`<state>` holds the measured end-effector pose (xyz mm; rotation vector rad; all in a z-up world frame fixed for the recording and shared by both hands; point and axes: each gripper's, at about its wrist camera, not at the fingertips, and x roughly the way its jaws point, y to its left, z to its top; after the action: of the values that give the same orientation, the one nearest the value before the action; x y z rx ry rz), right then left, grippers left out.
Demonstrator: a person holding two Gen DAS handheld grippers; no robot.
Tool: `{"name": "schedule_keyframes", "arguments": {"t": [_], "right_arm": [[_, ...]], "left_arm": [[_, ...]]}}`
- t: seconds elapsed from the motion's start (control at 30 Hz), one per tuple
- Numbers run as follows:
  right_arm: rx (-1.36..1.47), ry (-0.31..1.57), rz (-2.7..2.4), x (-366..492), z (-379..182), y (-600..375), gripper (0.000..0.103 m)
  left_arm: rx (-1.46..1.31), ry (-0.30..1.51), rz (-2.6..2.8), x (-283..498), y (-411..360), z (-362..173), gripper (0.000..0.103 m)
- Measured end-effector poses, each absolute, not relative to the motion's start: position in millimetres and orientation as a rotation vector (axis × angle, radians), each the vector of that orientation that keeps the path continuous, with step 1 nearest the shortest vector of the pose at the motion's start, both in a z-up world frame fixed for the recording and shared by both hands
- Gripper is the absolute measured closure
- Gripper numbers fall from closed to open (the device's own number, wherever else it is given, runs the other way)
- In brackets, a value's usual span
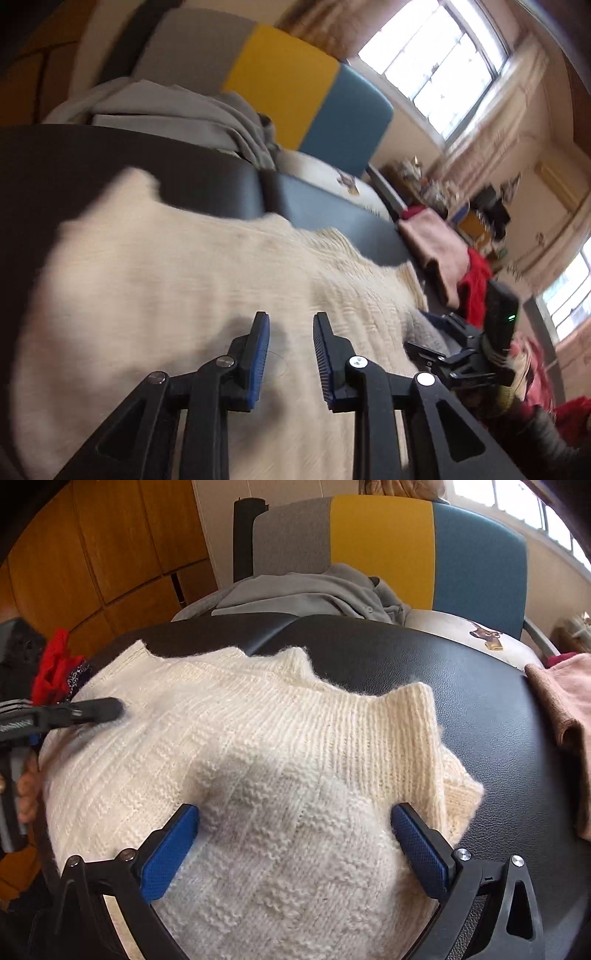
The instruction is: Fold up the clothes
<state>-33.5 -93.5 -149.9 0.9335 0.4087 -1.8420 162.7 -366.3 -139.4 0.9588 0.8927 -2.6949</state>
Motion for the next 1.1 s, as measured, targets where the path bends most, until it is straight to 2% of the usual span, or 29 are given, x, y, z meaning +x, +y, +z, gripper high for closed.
{"name": "schedule_keyframes", "arguments": {"t": [0.1,0.2,0.43,0.5,0.57,0.83,0.93,1.0,1.03,1.1], "right_arm": [[0.927,0.405,-1.846,-34.4,-151.2,-95.9,0.000],[0.922,0.404,-1.850,-34.1,-152.6,-98.8,0.000],[0.911,0.404,-1.858,-34.3,-154.9,-103.5,0.000],[0.910,0.404,-1.858,-34.8,-154.7,-102.9,0.000],[0.910,0.402,-1.858,-33.7,-154.1,-102.1,0.000],[0.911,0.377,-1.853,-34.2,-153.4,-99.2,0.000],[0.912,0.368,-1.851,-34.7,-153.2,-98.4,0.000],[0.913,0.363,-1.849,-35.1,-153.0,-97.8,0.000],[0.914,0.360,-1.848,-35.2,-153.0,-97.5,0.000],[0.915,0.355,-1.847,-35.6,-152.8,-97.0,0.000]], "left_arm": [[0.911,0.847,-2.636,209.5,-402.2,-125.2,0.074],[0.965,0.915,-2.592,227.8,-438.5,-125.1,0.069],[1.254,1.122,-2.511,201.2,-484.1,-169.2,0.058],[1.308,1.102,-2.483,195.1,-488.2,-179.4,0.056],[1.339,1.098,-2.475,189.9,-491.7,-189.7,0.050],[1.210,1.166,-2.577,179.9,-497.9,-201.7,0.045],[1.145,1.232,-2.605,178.2,-497.2,-207.3,0.046],[1.143,1.234,-2.610,175.3,-492.8,-211.4,0.070],[1.135,1.269,-2.603,175.6,-492.6,-212.6,0.076],[1.109,1.313,-2.590,178.2,-492.4,-211.2,0.080]]}}
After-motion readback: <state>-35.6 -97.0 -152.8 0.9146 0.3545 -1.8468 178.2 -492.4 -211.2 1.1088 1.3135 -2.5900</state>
